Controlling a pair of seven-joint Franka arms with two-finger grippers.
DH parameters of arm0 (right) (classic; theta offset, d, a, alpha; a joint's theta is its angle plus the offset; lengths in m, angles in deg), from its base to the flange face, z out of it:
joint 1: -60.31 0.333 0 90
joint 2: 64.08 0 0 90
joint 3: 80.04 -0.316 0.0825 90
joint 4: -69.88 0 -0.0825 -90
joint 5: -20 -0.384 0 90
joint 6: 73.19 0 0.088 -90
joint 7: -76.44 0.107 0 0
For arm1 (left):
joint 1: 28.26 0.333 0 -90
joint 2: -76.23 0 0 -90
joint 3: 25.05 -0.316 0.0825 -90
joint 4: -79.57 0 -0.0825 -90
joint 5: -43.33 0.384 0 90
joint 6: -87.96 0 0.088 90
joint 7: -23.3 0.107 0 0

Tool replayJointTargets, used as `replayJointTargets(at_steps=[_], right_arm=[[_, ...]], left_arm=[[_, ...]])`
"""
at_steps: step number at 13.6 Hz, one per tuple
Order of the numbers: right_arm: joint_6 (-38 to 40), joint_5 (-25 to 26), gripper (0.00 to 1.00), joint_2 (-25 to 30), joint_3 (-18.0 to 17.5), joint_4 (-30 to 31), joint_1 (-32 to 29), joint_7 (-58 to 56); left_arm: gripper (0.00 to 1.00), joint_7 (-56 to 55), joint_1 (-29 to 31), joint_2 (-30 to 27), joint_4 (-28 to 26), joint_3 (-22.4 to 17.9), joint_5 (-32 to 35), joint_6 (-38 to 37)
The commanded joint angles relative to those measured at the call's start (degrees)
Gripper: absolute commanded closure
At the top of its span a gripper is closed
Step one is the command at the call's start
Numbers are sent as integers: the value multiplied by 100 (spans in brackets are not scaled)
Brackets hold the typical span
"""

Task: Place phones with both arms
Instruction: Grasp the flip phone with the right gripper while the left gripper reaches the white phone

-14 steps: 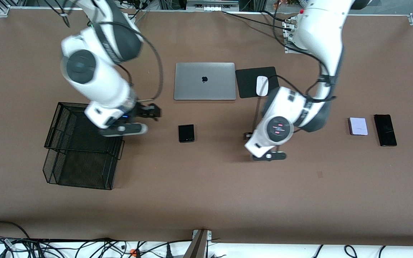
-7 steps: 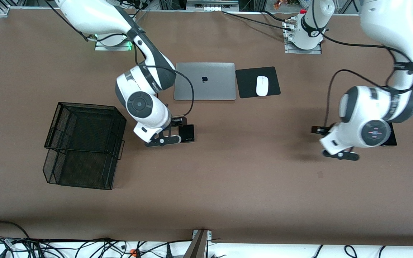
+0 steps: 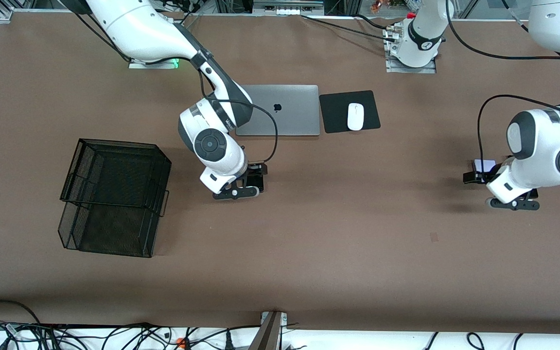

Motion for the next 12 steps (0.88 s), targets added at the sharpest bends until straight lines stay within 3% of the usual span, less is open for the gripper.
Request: replayJointTargets(at_steps=[1,5,8,12], right_arm=[[-272,-58,0,-95,51,68,114,100],[-588,-40,0,-244,51,173,123,91],[-747,-14,0,-271,60,287,123,91],[-878,4,0,-385,68,305,158,91]], left_arm=[[0,317,399,-331,-732,115,128,753],[0,563,935,-243,-952,124,128,1245],[0,546,1007,-146,-1347,133,41,1957],[0,520,1077,-41,-1506,141,-100,2301]])
